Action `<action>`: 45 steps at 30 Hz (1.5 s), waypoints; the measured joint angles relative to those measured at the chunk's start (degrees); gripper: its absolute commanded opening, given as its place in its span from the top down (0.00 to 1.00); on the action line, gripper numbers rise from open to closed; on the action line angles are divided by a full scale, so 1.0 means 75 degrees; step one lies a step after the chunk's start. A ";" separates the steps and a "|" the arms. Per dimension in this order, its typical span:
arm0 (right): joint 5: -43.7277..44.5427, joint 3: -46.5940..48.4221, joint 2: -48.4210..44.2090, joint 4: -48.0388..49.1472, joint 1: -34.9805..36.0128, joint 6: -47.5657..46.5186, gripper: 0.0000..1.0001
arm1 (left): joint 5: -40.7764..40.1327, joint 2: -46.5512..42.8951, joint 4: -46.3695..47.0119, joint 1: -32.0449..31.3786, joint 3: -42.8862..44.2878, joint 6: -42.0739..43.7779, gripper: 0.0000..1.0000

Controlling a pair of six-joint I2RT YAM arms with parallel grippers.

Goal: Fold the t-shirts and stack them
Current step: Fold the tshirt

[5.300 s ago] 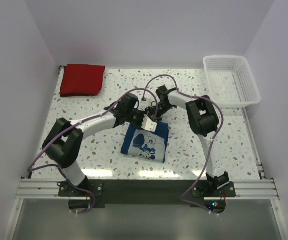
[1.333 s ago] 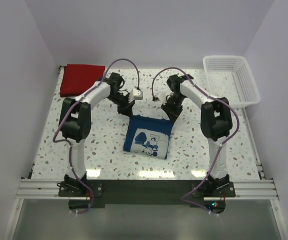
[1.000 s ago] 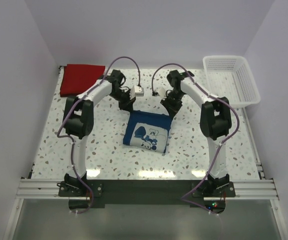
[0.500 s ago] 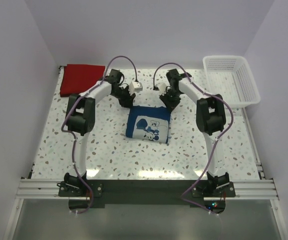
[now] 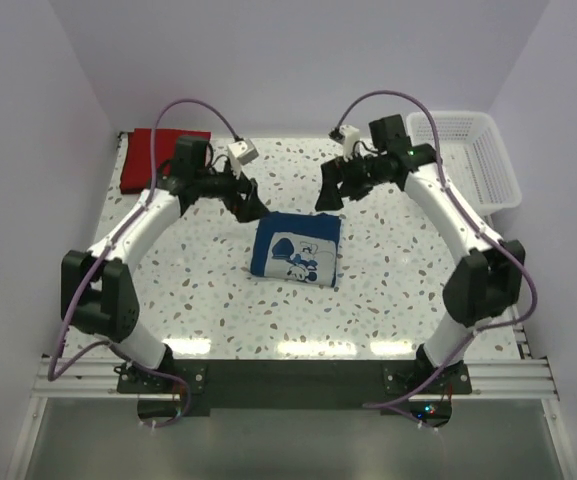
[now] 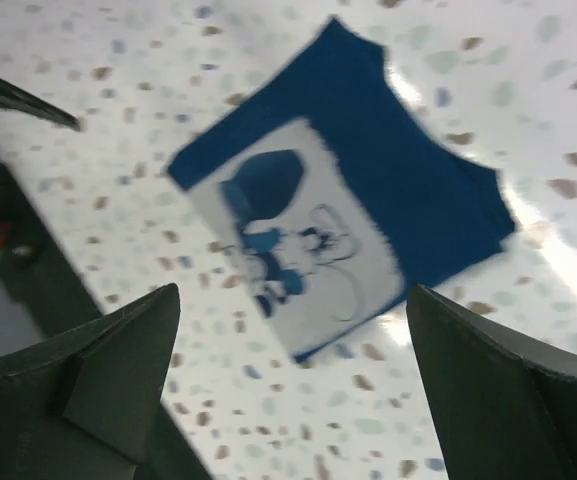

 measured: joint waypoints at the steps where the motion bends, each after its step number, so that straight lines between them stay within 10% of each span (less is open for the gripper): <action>1: -0.0455 -0.0554 -0.0478 0.0385 0.0015 0.0498 0.01 | 0.0210 -0.0271 0.0256 -0.0128 -0.0326 -0.0373 0.00; 11: -0.2518 -0.5190 -0.0746 0.3657 0.0921 0.4957 0.01 | 0.1661 -0.0108 0.3427 -0.1580 -0.3701 -0.4966 0.00; 24: -0.3547 -0.5117 0.1329 0.4468 0.0017 0.5281 0.01 | 0.2693 0.2157 0.4701 -0.0332 -0.3701 -0.6024 0.00; 37: -0.3334 -0.3806 0.0297 0.2331 -0.0303 0.3573 0.01 | 0.2189 0.0119 0.2961 0.0029 -0.3946 -0.4561 0.00; 45: -0.3133 -0.2168 0.0580 0.3608 -0.0303 0.4138 0.01 | 0.1740 0.1166 0.5170 -0.0219 -0.2090 -0.6079 0.00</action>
